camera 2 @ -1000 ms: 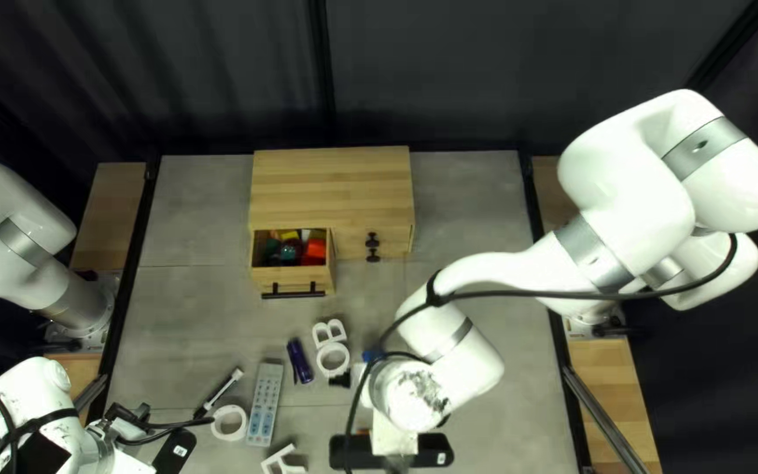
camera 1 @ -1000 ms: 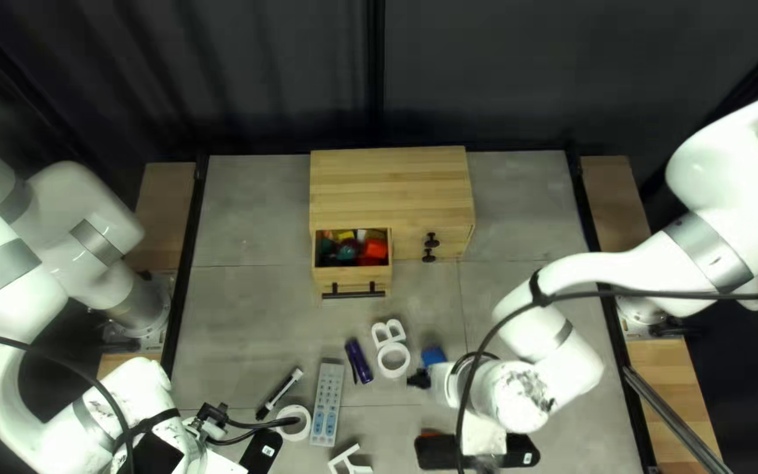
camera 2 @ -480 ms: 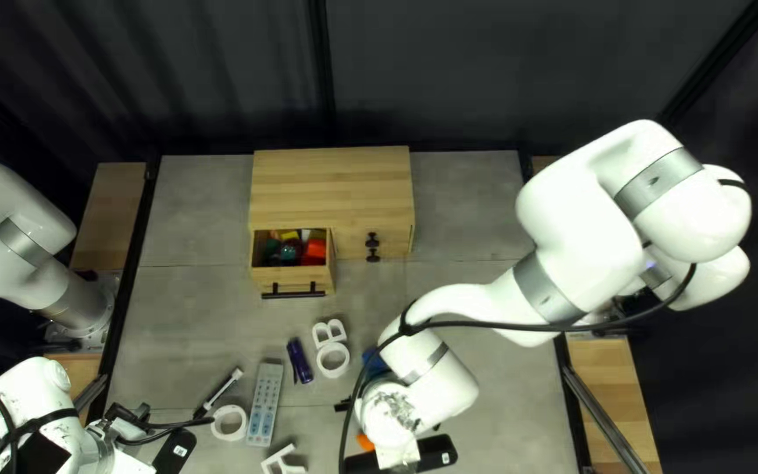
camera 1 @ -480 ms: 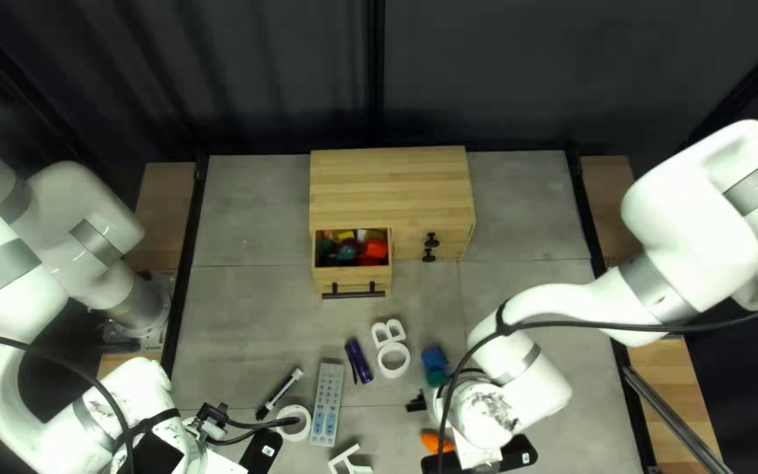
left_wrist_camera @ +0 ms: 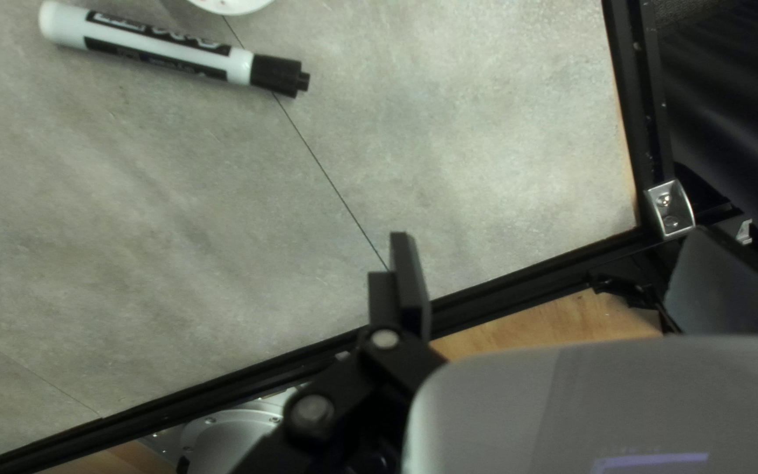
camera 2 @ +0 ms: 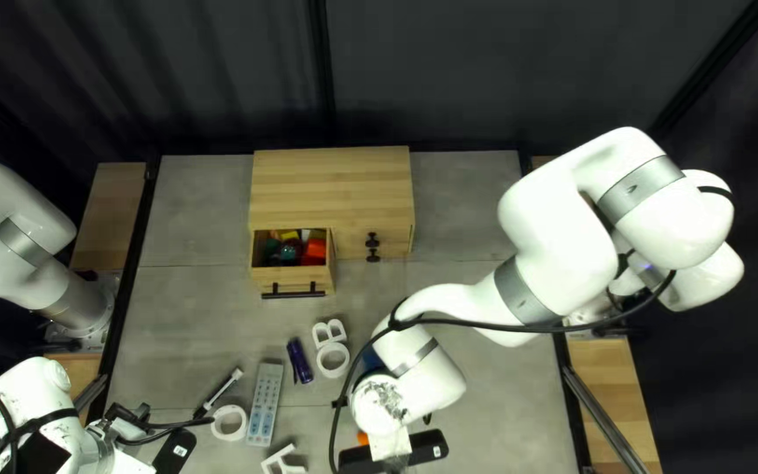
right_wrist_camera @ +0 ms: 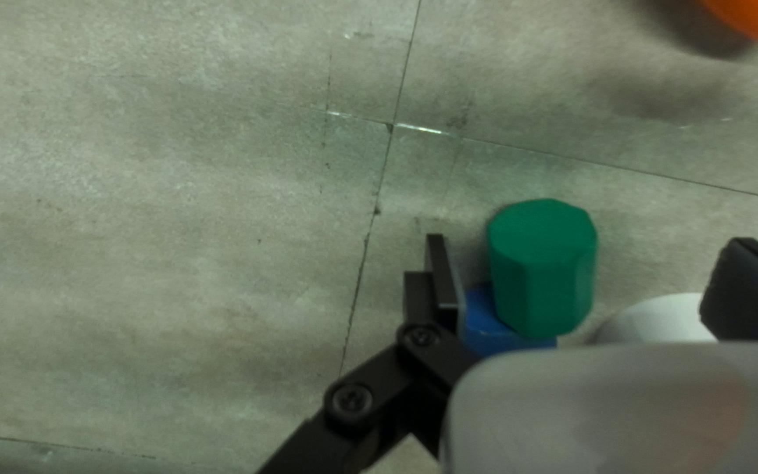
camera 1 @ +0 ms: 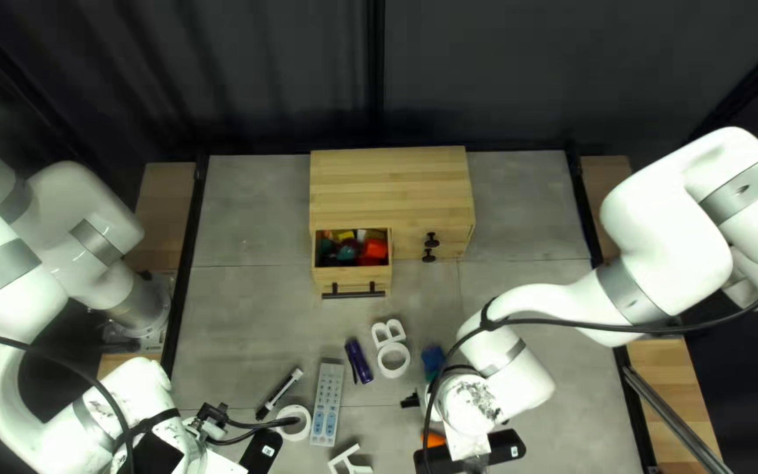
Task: Open drawers and place objects into drawer and close
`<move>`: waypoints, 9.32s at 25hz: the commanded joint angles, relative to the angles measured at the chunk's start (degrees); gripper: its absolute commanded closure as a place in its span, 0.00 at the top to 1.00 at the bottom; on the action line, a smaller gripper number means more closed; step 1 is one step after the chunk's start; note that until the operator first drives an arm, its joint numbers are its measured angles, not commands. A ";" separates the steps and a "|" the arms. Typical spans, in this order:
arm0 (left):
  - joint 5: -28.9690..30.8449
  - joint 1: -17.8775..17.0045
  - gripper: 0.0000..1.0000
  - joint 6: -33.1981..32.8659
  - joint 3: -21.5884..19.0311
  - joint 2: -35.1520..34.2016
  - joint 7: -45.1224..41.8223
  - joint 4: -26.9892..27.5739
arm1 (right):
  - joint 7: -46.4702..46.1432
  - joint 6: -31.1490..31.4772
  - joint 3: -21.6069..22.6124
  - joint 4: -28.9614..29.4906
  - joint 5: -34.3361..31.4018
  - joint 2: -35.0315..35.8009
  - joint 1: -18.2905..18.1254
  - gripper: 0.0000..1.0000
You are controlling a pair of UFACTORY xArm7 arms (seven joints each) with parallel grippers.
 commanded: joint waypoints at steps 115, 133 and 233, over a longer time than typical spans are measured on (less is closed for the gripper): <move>0.00 0.00 1.00 0.00 0.00 0.00 0.00 0.00 | 14.96 5.62 -13.26 13.74 -8.33 -7.06 -8.84 1.00; 0.00 0.00 1.00 0.00 0.00 0.00 0.00 0.00 | 11.21 17.75 -1.54 7.96 -10.77 -5.48 5.21 1.00; 0.00 0.00 1.00 0.00 0.00 0.00 0.00 0.00 | 12.74 2.47 -13.60 10.40 -15.37 -7.77 -9.33 0.01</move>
